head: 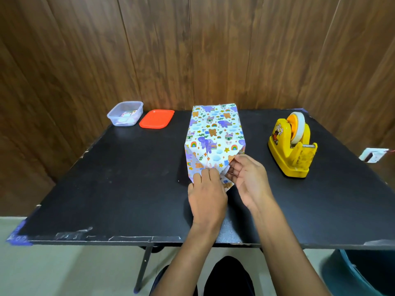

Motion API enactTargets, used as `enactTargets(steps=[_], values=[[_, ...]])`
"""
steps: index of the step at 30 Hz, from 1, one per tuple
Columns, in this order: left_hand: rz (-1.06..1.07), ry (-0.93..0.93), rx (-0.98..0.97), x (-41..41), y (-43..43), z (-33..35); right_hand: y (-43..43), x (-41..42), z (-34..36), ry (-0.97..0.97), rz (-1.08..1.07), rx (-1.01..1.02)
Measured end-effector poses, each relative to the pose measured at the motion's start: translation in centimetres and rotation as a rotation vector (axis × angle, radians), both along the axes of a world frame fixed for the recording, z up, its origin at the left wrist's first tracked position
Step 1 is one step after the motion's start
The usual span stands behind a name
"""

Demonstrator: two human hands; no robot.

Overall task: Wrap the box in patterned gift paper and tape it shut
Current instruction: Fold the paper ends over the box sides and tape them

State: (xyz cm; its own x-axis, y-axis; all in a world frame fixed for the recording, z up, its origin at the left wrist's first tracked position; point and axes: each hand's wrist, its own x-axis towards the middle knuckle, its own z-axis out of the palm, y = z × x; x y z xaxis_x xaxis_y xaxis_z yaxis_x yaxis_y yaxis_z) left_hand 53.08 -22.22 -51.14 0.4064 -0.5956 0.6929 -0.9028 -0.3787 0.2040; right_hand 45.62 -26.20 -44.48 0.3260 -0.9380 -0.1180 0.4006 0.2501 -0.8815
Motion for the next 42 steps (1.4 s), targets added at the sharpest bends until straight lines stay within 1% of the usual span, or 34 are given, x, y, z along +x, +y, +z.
enactTargets(steps=[5,7,9,11,14,16,20,25,26,27,28,29,30,31,32,33,35,38,42], values=[[0.004,-0.033,0.041,0.9,-0.4,-0.1,0.3,0.1,0.0,-0.08,0.037,0.029],[-0.032,0.011,0.022,1.2,-0.2,-0.2,0.4,0.3,-0.1,-0.119,0.037,0.037],[-0.086,0.106,-0.007,1.2,0.2,-0.1,0.7,0.4,-0.6,-0.139,0.014,0.013],[-0.125,0.19,-0.039,1.1,0.4,0.2,1.1,0.4,-1.3,-0.054,-0.019,-0.034],[-0.161,0.257,-0.081,0.7,0.9,0.8,1.4,0.6,-2.1,0.133,-0.011,-0.066],[-0.155,0.229,-0.082,0.7,1.2,1.1,1.2,0.9,-2.1,0.167,-0.025,-0.065],[-0.103,0.068,-0.002,0.9,1.2,1.3,0.4,1.4,-1.9,0.203,-0.11,-0.131],[-0.137,-0.035,0.054,1.2,1.2,1.3,0.7,1.4,-2.5,0.178,-0.142,-0.187],[-0.169,0.01,0.067,1.2,1.5,1.4,0.7,1.4,-2.6,0.177,-0.155,-0.198],[-0.196,0.13,0.063,1.2,1.9,1.6,0.6,1.3,-2.7,0.178,-0.172,-0.211],[-0.213,0.345,0.051,1.2,2.3,2.4,0.6,1.2,-2.6,0.181,-0.182,-0.225],[-0.244,0.663,0.024,1.2,2.6,3.4,0.5,1.2,-2.6,0.185,-0.185,-0.238],[-0.299,0.998,-0.044,1.4,2.6,4.1,0.6,1.2,-2.6,0.187,-0.182,-0.245],[-0.349,1.262,-0.107,1.9,2.3,4.7,0.6,1.2,-2.6,0.185,-0.179,-0.246],[-0.397,1.444,-0.152,2.4,1.9,5.0,0.5,1.2,-2.6,0.188,-0.178,-0.245],[-0.456,1.566,-0.181,2.7,1.4,5.4,0.5,1.2,-2.7,0.192,-0.178,-0.245],[-0.539,1.702,-0.239,2.9,0.8,5.7,0.3,1.2,-2.9,0.212,-0.178,-0.247],[-0.585,1.782,-0.355,2.7,0.3,5.2,0.1,1.0,-2.8,0.211,-0.159,-0.242],[-0.544,1.623,-0.415,2.6,-0.4,3.9,-0.1,0.5,-2.3,0.078,-0.058,-0.15]])
